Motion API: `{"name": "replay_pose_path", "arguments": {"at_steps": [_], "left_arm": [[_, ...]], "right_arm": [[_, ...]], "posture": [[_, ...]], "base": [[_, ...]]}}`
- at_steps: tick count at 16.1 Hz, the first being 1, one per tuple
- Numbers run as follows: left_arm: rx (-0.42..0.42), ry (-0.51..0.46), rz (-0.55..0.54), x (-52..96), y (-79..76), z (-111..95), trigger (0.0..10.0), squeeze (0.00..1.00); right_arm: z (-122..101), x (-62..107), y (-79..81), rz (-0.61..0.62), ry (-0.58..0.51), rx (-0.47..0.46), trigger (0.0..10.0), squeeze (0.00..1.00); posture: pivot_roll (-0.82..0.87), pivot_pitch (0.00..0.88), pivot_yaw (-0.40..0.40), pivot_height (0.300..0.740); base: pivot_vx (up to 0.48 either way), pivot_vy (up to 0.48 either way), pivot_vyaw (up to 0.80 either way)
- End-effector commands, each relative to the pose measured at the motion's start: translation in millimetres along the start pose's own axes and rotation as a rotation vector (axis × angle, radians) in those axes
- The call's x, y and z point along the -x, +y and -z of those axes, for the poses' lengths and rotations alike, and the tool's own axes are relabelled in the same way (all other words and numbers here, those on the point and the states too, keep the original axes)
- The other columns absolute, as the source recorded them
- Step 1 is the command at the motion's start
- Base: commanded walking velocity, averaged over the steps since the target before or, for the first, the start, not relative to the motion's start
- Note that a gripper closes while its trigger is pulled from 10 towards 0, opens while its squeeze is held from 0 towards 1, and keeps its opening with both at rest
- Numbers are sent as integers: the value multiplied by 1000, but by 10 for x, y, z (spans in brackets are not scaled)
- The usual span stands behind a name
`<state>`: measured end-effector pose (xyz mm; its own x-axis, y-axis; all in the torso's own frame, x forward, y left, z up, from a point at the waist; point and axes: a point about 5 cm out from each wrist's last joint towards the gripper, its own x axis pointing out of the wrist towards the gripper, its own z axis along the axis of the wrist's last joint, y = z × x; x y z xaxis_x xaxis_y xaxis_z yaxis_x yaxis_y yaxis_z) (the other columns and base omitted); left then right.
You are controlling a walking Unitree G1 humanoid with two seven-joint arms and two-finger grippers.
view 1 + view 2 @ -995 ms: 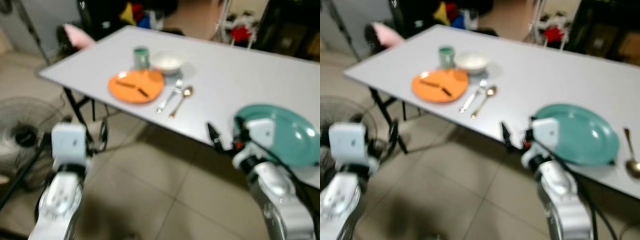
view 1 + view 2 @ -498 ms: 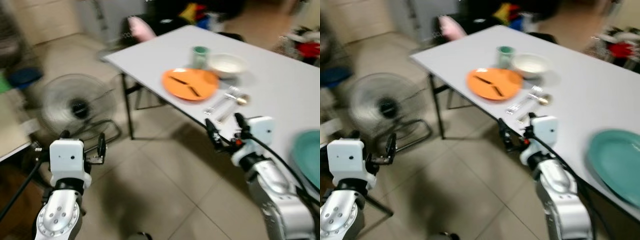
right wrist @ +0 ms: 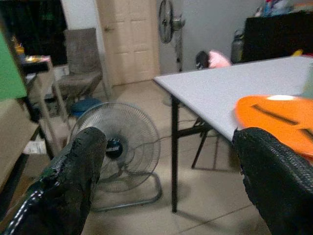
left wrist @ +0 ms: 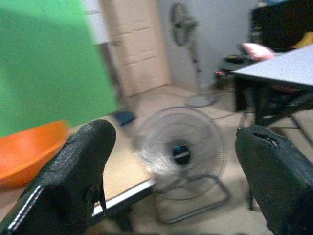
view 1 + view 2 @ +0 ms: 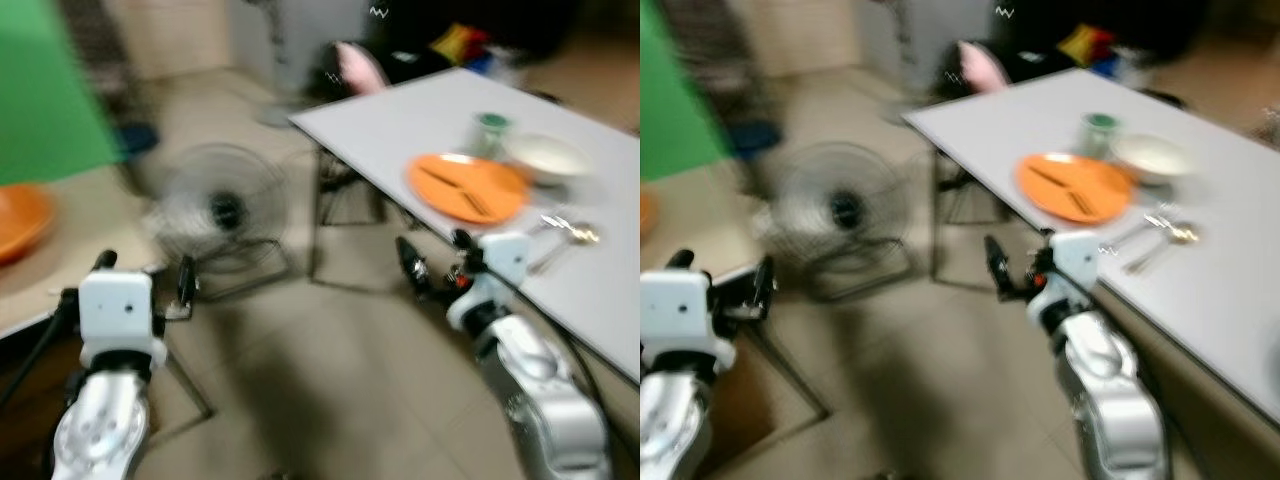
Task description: Setting the table
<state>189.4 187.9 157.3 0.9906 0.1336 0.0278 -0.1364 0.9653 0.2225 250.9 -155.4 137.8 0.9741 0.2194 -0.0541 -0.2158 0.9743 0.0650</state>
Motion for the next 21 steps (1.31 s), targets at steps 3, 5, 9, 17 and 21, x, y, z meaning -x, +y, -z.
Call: {"name": "replay_pose_path", "arguments": {"at_steps": [3, 5, 9, 17, 21], "left_arm": [[-29, 5, -14, 37, 58, -31, 10000, 0], [-26, 7, -14, 42, 58, -32, 10000, 0], [31, 3, -49, 83, 73, -69, 10000, 0], [28, 6, -110, 165, 221, -78, 10000, 0], [23, 5, -100, 166, 212, -83, 10000, 0]], "right_arm": [[15, -28, 63, -16, 7, -33, 10000, 0], [13, -60, 80, -18, 6, -38, 10000, 0], [21, -89, 155, -67, 19, -72, 10000, 0], [37, -178, 193, -111, 42, -102, 10000, 0], [54, -216, 211, -124, 48, -120, 10000, 0]], "posture": [[-1, 0, 19, 740], [-2, 0, 16, 740], [7, 0, 4, 740], [43, 0, -23, 740], [59, 0, -27, 740]], "base": [[0, 301, 800], [0, 291, 800], [0, 71, 600], [200, 0, 0], [370, 0, 0]]}}
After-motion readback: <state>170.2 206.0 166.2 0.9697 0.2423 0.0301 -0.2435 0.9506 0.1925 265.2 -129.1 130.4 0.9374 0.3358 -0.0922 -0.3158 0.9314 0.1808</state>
